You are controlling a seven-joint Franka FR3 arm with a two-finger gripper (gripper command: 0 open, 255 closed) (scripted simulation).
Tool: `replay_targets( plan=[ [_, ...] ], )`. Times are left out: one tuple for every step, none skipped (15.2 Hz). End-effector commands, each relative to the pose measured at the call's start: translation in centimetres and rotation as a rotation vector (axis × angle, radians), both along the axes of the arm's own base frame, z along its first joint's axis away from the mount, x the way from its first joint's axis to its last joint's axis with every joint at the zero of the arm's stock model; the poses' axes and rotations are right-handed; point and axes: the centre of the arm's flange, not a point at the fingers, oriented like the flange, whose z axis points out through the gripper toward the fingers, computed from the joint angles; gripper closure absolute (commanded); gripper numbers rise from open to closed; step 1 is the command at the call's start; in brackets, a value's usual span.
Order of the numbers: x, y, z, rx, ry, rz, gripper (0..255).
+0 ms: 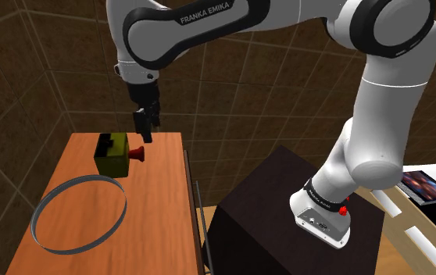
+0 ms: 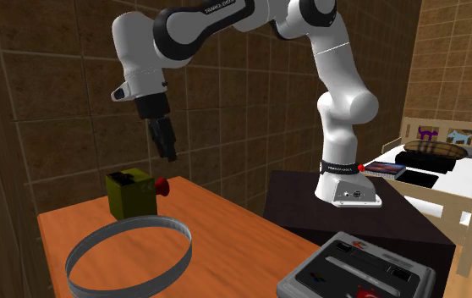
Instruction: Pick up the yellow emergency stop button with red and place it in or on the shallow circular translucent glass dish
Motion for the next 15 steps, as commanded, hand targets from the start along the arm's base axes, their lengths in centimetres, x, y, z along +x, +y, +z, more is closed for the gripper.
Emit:
replay_targets(
  plan=[
    [0.7, 2.3, -0.6, 0.014, 0.001, 0.032, 0],
    [1.0, 3.5, -0.9, 0.021, 0.001, 0.047, 0],
    [1.3, 4.7, -1.2, 0.028, 0.002, 0.063, 0],
    [1.3, 4.8, -1.2, 0.029, 0.002, 0.065, 0],
    [1.2, 4.8, -1.7, 0.029, 0.002, 0.065, 0],
    [1.1, 4.8, -2.2, 0.029, 0.002, 0.065, 0],
    [1.0, 4.8, -2.7, 0.029, 0.002, 0.065, 0],
    [0.9, 4.8, -3.3, 0.029, 0.002, 0.065, 0],
    [0.7, 4.9, -3.8, 0.029, 0.002, 0.065, 0],
    [0.6, 4.9, -4.3, 0.029, 0.002, 0.065, 0],
    [0.4, 4.9, -5.1, 0.029, 0.002, 0.065, 0],
    [0.4, 4.9, -5.1, 0.029, 0.002, 0.065, 0],
    [0.4, 4.9, -5.1, 0.029, 0.002, 0.065, 0],
    [0.4, 4.9, -5.1, 0.029, 0.002, 0.065, 0],
    [0.4, 4.9, -5.1, 0.029, 0.002, 0.065, 0]
  ],
)
